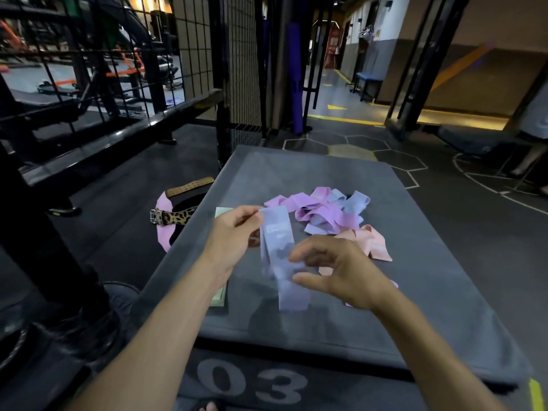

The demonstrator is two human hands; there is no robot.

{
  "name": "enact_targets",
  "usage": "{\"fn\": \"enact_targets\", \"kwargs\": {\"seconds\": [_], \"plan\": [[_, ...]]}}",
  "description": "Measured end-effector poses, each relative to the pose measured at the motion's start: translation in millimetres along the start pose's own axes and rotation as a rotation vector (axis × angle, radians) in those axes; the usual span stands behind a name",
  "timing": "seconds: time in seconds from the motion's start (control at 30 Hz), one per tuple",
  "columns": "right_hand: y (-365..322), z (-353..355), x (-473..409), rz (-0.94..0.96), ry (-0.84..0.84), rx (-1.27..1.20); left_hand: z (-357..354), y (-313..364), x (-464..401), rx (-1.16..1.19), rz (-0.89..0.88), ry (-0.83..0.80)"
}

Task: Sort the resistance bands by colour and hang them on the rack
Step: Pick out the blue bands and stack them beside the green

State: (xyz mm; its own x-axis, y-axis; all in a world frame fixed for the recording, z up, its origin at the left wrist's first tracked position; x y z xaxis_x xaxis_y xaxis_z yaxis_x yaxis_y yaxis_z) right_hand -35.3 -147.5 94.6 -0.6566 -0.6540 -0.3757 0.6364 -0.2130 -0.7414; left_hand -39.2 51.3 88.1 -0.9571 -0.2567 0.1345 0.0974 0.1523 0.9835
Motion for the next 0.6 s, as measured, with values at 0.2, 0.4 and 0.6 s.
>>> {"fn": "enact_targets", "kwargs": {"seconds": [0.2,0.4,0.6], "plan": [[-13.2,19.3,-5.6,-0.032,0.317,-0.029,-13.6,31.2,14.5,-0.04,-0.191,-0.086],[-29.7,19.6,-18.2,0.033,0.383,-0.18,-25.8,46.9,27.5,-0.087,-0.305,-0.118],[-35.9,19.9,-23.9,0.022,0.532,-0.271,-35.9,50.8,36.3,-0.144,-0.379,-0.102]]}}
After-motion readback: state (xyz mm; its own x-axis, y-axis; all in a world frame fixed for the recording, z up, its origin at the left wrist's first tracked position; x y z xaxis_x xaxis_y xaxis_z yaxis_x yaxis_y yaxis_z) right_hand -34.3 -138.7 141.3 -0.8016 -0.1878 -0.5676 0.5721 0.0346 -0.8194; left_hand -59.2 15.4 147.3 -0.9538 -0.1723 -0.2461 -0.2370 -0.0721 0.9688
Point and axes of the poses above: each hand's wrist, its own x-axis away from the middle knuckle, its own z-axis out of the back of the hand, y = z × x, the point moved 5 cm from there along -x, towards the middle knuckle, and after that the axes turned 10 degrees about z, right-handed, at the moved point
